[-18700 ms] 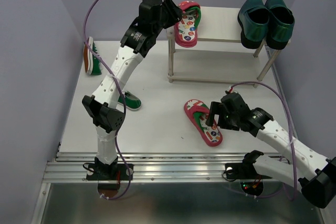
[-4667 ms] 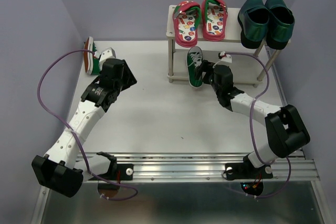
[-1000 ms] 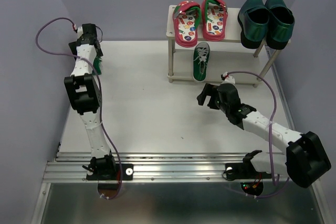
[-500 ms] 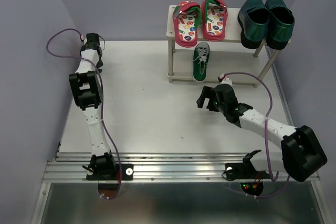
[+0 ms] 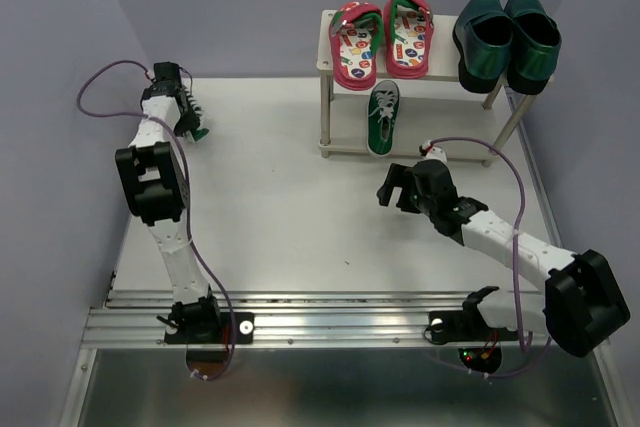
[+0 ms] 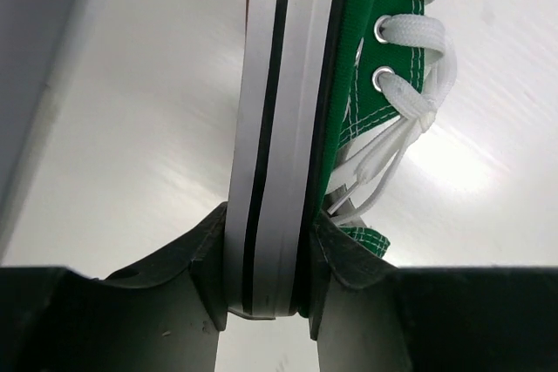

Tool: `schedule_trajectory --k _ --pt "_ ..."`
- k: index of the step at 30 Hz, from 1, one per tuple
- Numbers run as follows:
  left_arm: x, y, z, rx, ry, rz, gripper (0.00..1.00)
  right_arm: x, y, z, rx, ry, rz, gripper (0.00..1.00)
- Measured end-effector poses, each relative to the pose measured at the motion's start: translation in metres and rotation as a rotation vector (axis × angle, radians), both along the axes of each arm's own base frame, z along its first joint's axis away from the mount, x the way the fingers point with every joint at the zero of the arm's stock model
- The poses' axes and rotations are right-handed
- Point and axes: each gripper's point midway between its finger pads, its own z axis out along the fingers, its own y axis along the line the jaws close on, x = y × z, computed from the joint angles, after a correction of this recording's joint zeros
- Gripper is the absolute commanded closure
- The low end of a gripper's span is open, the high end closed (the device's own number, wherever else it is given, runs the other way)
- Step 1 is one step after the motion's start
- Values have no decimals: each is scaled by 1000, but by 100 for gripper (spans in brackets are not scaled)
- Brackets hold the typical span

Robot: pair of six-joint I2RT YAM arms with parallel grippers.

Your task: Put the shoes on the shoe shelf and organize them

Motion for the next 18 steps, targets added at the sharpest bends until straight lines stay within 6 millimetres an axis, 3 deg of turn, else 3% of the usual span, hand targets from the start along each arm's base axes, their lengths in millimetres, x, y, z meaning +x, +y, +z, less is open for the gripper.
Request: schedule_trajectory --k 4,7,8,10,14,16,18 --pt "-29 -45 42 -133 -60 -80 100 1 0 13 15 -21 -3 0" --pt "-54 -93 90 -218 -166 -161 100 0 0 24 25 -40 -5 0" --pt "-57 -99 95 -235 -178 -173 100 0 -1 28 29 -49 -6 0" --pt "-74 -130 116 -298 -242 -234 100 0 -1 34 33 -60 -7 0" --pt "-114 -166 117 -440 -292 -289 100 -1 0 40 34 -68 -5 0" --pt "-142 -183 99 -514 -264 -281 100 -2 -2 41 30 -64 -7 0" --pt "-157 -196 84 -566 -254 -268 100 -4 -3 39 24 -56 -8 0"
